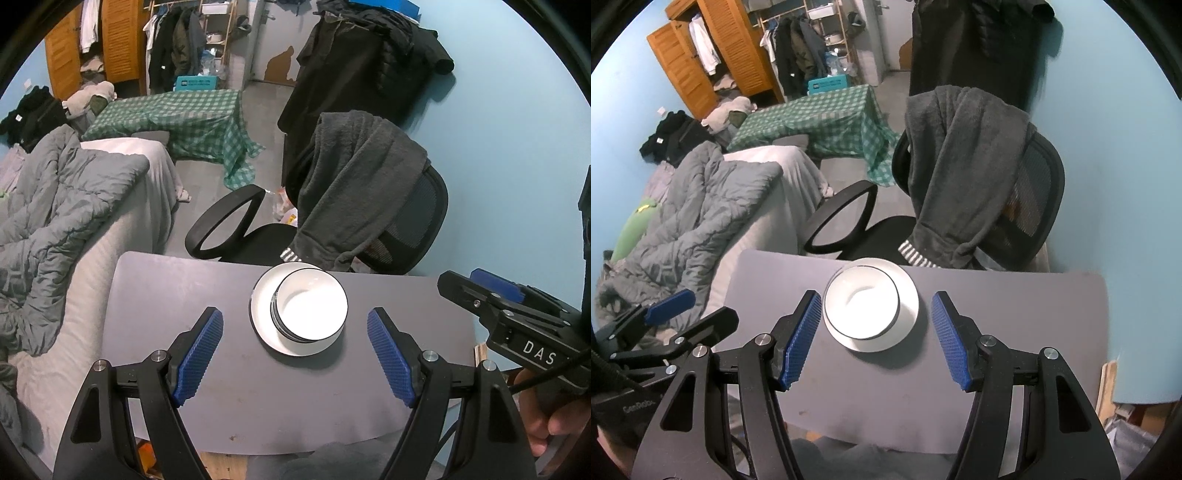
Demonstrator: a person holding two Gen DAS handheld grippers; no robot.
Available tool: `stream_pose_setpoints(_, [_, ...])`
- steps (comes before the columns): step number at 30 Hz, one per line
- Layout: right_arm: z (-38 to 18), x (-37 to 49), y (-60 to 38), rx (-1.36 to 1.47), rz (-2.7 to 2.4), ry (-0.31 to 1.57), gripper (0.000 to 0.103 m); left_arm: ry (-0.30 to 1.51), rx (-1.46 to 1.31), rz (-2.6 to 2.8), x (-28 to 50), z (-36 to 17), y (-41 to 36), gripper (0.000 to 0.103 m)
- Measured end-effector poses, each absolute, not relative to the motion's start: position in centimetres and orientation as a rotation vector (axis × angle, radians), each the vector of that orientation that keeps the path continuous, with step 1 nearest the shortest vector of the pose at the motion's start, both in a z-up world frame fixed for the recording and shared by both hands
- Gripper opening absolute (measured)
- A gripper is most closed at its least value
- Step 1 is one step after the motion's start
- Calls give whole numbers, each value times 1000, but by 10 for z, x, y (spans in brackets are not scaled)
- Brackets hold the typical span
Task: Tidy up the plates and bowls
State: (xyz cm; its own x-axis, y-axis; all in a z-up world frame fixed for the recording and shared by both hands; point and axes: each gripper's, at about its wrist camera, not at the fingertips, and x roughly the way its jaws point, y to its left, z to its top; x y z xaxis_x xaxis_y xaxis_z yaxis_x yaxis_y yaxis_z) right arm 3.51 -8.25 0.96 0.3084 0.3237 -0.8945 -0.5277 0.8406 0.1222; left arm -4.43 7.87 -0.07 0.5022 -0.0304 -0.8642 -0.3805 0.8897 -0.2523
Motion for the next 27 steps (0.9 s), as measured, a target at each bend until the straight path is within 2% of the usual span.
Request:
stream_pose_setpoints(4, [11,34,-80,-208,568,1128,61,1041,-456,222,-43,-1,78,82])
stream_pose_setpoints(6, [11,34,-80,-212,571,1129,61,1052,-461,234,-43,-2,79,86])
stream_pose_setpoints(27, [17,41,-79,-227,590,1128,61,1054,-472,240,-38,-2,77,86])
